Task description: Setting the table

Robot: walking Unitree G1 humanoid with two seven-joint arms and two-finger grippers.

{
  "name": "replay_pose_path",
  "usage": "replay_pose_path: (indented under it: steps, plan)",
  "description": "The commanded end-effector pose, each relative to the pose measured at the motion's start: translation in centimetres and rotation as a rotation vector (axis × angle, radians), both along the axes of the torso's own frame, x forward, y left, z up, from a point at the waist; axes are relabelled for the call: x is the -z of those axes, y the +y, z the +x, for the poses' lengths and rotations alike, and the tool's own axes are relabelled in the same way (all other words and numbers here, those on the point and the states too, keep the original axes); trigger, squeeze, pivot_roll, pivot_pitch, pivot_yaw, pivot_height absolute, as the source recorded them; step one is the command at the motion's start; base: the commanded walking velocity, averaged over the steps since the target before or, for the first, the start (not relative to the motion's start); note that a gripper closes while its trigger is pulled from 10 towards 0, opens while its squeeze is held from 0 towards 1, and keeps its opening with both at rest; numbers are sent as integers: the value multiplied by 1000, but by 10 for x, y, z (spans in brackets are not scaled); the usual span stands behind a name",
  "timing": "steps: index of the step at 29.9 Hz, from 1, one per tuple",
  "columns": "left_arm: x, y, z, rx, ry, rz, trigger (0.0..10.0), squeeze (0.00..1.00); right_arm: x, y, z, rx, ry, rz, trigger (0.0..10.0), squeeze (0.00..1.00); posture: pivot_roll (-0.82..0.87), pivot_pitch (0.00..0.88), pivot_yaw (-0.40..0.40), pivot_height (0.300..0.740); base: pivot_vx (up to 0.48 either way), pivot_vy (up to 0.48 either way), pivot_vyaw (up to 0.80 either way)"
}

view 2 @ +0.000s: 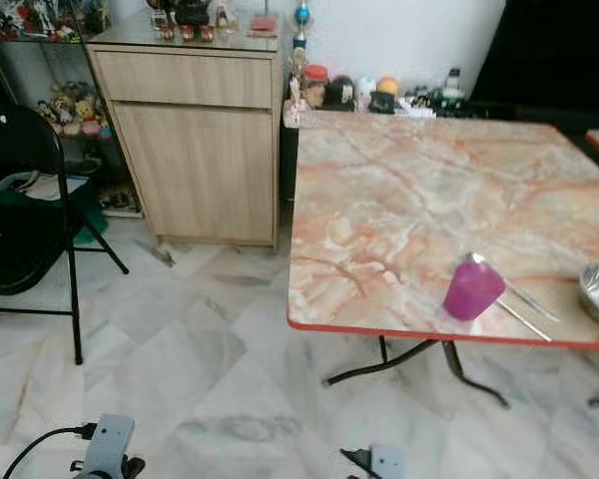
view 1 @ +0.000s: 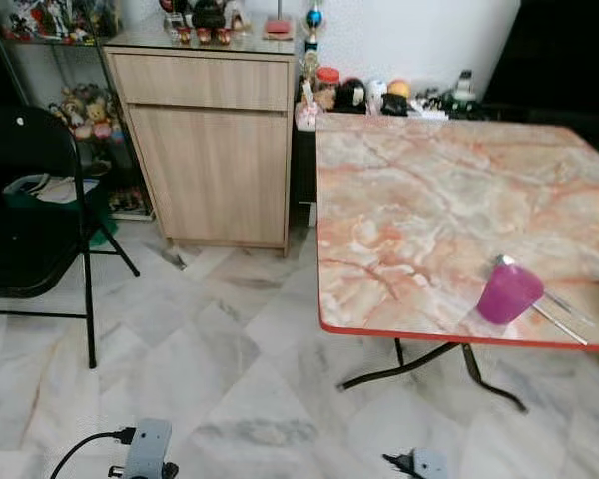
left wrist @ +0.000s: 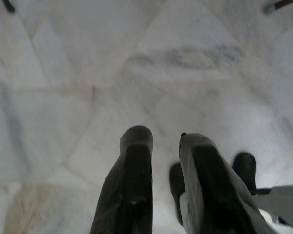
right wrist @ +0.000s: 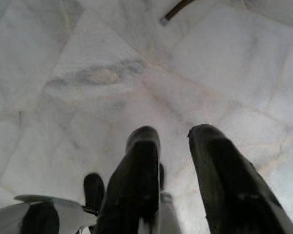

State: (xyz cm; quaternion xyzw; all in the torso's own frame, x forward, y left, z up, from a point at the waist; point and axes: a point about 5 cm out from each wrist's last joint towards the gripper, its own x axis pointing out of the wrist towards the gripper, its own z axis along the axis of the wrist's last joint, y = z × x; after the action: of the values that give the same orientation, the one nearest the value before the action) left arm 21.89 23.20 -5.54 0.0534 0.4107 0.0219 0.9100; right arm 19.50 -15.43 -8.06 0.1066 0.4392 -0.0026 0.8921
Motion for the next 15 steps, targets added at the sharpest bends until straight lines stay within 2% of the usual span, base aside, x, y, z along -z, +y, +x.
replay_pose_path:
  steps: [1,15]
  plan:
    - [0,-4,2,4,-2,-13,10000,0,2,-4,-5,-1,12,-4,10000,0,121,0,-31,740,0,-416,0]
    - [2,-5,-1,16,9,-15,10000,0,4,-3,-9,-13,11,-12,10000,0,116,0,-35,740,0,-402,0]
